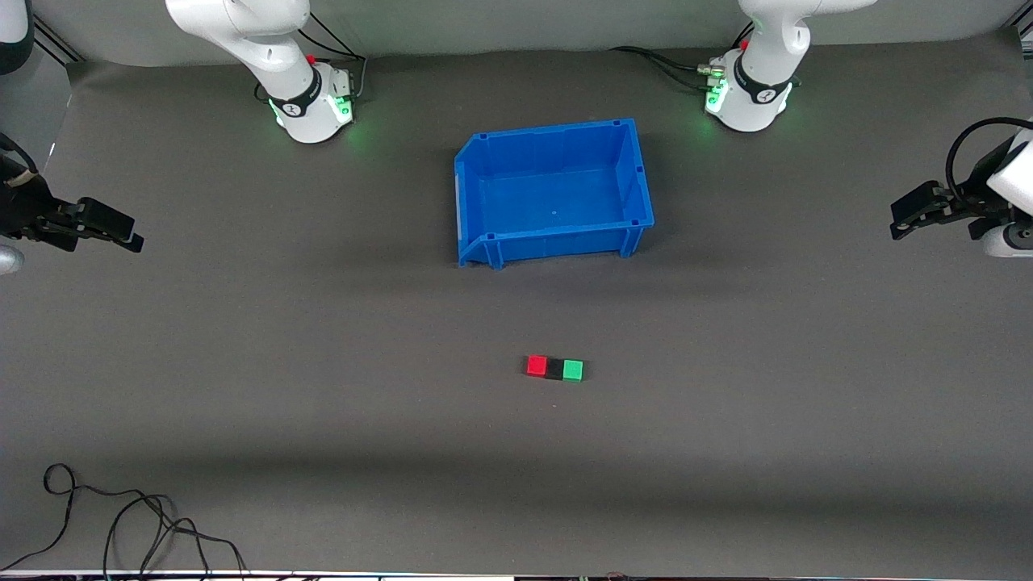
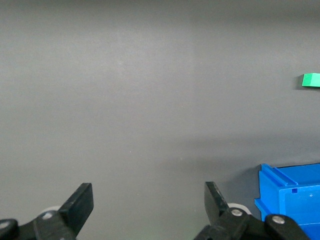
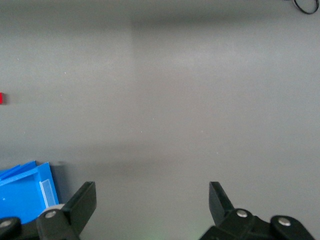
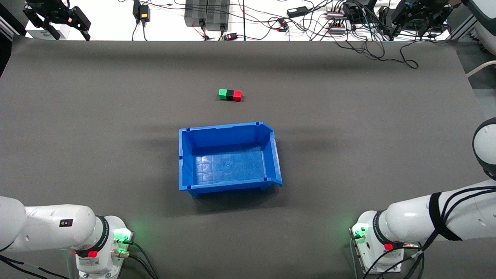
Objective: Attach green and red cubes to black cube
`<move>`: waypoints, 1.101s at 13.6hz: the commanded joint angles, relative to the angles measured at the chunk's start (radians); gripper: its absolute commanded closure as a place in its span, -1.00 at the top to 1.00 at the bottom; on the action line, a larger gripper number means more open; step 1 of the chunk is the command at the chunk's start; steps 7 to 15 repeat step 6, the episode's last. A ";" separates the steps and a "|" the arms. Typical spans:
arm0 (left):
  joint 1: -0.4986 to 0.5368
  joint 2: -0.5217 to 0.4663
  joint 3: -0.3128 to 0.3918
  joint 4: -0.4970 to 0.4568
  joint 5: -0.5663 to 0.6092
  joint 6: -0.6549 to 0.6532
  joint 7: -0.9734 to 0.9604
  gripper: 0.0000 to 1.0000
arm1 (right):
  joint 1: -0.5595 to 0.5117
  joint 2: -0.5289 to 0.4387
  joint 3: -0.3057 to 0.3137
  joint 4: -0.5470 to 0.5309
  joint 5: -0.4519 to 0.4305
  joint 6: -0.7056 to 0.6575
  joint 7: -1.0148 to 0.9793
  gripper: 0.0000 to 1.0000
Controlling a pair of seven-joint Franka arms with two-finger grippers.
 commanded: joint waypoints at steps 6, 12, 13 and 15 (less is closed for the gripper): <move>0.024 -0.029 0.008 -0.028 -0.011 0.006 0.076 0.99 | -0.006 -0.013 0.007 -0.003 -0.007 -0.011 -0.014 1.00; 0.024 -0.029 0.008 -0.028 -0.011 0.006 0.076 0.99 | -0.006 -0.013 0.007 -0.003 -0.007 -0.011 -0.014 1.00; 0.024 -0.029 0.008 -0.028 -0.011 0.006 0.076 0.99 | -0.006 -0.013 0.007 -0.003 -0.007 -0.011 -0.014 1.00; 0.024 -0.029 0.008 -0.028 -0.011 0.006 0.076 0.99 | -0.006 -0.013 0.007 -0.003 -0.007 -0.011 -0.014 1.00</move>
